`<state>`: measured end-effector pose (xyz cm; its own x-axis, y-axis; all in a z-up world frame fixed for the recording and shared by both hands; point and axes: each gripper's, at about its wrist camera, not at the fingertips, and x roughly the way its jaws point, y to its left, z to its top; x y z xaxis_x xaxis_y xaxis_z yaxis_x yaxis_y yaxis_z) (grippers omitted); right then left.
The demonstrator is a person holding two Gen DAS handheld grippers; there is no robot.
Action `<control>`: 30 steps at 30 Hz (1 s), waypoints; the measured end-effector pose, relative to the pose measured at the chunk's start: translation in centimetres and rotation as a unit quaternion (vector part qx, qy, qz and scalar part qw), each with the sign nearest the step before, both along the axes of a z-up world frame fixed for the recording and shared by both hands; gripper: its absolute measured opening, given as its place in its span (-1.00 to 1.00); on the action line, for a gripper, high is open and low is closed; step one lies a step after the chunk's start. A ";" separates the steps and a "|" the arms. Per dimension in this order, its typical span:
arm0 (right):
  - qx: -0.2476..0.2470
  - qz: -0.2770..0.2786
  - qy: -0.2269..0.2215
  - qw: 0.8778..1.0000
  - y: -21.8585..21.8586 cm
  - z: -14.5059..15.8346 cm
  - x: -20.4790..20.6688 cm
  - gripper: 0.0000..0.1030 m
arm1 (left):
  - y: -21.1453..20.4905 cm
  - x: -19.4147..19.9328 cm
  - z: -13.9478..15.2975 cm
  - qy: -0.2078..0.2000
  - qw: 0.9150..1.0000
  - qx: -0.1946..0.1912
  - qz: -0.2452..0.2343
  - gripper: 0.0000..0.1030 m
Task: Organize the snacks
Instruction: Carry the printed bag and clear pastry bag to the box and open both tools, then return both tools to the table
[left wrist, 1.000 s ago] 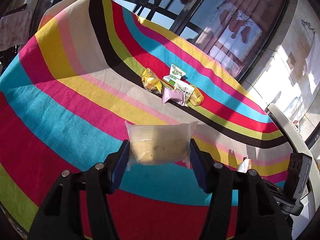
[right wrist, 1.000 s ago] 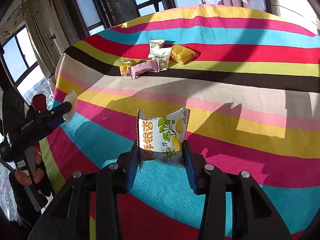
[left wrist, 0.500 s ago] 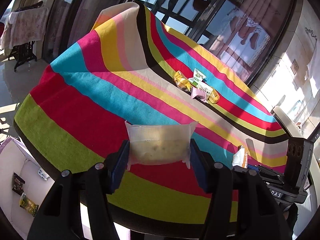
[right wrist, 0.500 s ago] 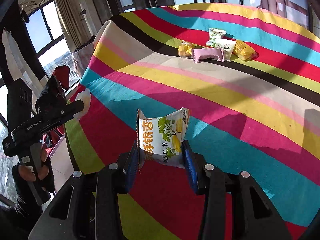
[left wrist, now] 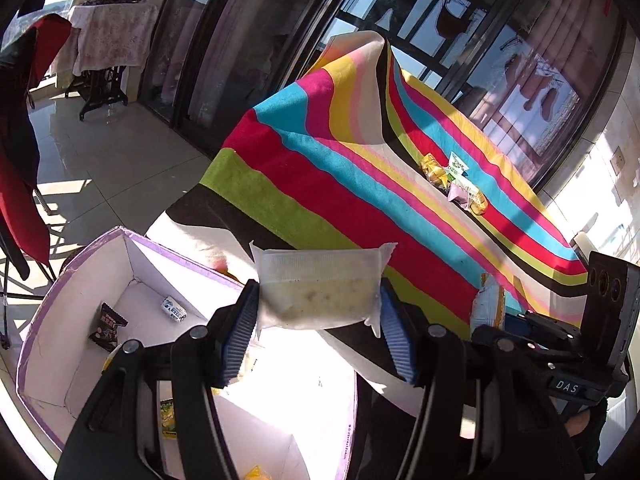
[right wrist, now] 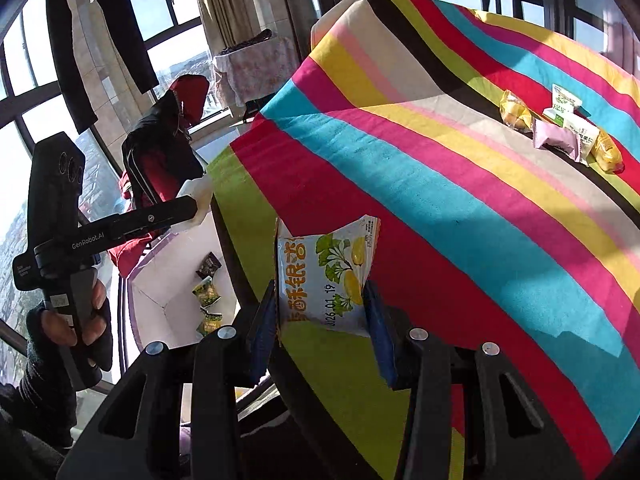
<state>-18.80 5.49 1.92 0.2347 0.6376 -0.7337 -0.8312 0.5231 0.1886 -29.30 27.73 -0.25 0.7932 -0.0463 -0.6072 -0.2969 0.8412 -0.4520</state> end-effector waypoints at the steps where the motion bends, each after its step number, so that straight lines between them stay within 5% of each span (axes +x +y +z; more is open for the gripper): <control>1: -0.003 0.017 -0.001 1.000 0.9 -0.1 -1.0 -0.17 | 0.6 -0.6 -0.5 0.008 1.000 -0.001 0.010 0.14; 11: -0.045 0.174 0.006 0.984 7.8 -3.3 -8.8 -0.13 | 4.8 -4.5 -5.3 0.101 0.991 -0.004 0.093 0.25; 13: -0.055 0.194 0.002 0.979 8.5 -4.1 -9.8 0.11 | 5.9 -4.5 -6.2 0.149 0.979 0.009 0.137 0.64; 14: -0.055 0.195 -0.003 0.979 8.4 -4.1 -10.1 0.37 | 6.5 -4.6 -6.5 0.172 0.970 0.021 0.170 0.71; 15: -0.046 0.195 -0.002 0.980 8.2 -3.9 -10.0 0.42 | 7.0 -4.9 -6.7 0.185 0.962 0.030 0.199 0.71; 21: 0.040 0.125 0.005 0.991 3.0 0.3 -5.9 0.44 | 7.0 -5.2 -3.5 0.139 0.945 0.077 0.286 0.96; 25: 0.094 0.028 -0.017 0.995 -2.8 3.3 -1.7 0.59 | 4.7 -2.4 -0.3 0.099 0.953 0.107 0.265 0.96; 30: 0.097 -0.118 -0.059 0.986 -10.1 4.7 3.9 0.70 | -0.6 4.8 3.0 0.078 0.981 0.105 0.144 0.96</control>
<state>-14.90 -4.56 6.66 0.4698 0.6813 -0.5613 -0.7132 0.6676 0.2135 -24.51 27.13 2.71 0.6521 0.3051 -0.6940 -0.5875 0.7820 -0.2082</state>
